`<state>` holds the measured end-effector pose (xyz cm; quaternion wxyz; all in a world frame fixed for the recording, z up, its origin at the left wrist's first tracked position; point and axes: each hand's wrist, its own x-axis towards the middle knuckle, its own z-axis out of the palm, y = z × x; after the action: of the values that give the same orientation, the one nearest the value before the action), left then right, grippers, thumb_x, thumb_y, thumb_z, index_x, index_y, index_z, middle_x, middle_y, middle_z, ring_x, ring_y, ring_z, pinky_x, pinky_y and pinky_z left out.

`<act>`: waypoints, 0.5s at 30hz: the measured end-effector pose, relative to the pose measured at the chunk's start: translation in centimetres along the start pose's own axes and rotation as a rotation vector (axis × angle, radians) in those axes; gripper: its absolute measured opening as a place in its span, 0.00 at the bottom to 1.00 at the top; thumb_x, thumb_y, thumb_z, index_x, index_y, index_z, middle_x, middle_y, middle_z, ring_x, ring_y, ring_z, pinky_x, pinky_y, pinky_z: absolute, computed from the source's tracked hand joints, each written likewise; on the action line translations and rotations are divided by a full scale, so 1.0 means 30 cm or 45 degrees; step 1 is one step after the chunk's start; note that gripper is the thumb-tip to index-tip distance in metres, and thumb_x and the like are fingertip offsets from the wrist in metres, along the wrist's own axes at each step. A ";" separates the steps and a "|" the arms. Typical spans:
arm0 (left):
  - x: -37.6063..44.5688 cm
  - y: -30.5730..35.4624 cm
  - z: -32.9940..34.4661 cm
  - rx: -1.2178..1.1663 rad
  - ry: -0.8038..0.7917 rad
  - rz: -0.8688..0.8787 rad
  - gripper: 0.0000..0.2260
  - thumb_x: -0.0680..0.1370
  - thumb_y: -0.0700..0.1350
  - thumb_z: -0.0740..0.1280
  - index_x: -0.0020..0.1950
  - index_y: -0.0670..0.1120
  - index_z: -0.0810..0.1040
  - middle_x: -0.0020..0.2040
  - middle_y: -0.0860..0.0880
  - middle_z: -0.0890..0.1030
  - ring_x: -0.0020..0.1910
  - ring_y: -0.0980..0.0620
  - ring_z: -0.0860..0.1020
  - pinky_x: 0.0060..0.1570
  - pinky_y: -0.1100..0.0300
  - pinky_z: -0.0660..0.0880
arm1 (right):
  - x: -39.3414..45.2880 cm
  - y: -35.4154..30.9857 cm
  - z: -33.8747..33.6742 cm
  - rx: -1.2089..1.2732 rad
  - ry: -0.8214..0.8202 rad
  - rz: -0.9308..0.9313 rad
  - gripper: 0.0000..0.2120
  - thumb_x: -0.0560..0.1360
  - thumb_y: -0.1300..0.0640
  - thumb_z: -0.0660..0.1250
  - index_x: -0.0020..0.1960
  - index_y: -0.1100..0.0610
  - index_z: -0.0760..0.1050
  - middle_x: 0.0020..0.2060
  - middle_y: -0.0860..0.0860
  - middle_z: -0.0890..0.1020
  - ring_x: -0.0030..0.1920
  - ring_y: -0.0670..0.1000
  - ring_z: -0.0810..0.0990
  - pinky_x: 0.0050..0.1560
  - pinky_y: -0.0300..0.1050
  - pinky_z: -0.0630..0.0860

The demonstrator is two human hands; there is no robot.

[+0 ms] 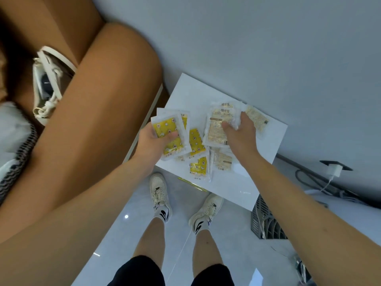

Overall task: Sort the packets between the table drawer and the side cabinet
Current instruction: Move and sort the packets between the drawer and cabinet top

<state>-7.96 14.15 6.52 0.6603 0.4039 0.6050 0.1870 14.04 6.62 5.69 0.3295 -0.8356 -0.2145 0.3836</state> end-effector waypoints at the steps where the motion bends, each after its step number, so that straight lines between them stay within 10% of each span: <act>1: -0.036 0.040 -0.010 -0.012 -0.001 0.008 0.13 0.75 0.37 0.75 0.58 0.47 0.81 0.52 0.50 0.87 0.52 0.50 0.85 0.52 0.47 0.82 | -0.017 -0.007 -0.013 0.005 -0.005 0.012 0.24 0.73 0.41 0.69 0.67 0.47 0.74 0.63 0.47 0.80 0.64 0.52 0.79 0.64 0.61 0.78; 15: -0.822 0.652 -0.263 -0.138 0.185 0.135 0.14 0.76 0.34 0.73 0.58 0.46 0.79 0.49 0.49 0.87 0.48 0.50 0.86 0.43 0.56 0.82 | -0.640 -0.802 -0.327 0.130 -0.352 -0.310 0.11 0.79 0.62 0.69 0.60 0.53 0.79 0.52 0.48 0.86 0.51 0.49 0.86 0.45 0.44 0.83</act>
<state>-15.60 10.24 37.83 0.6246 0.3844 0.6181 0.2831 7.38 7.73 37.28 0.3829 -0.7250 -0.3373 0.4626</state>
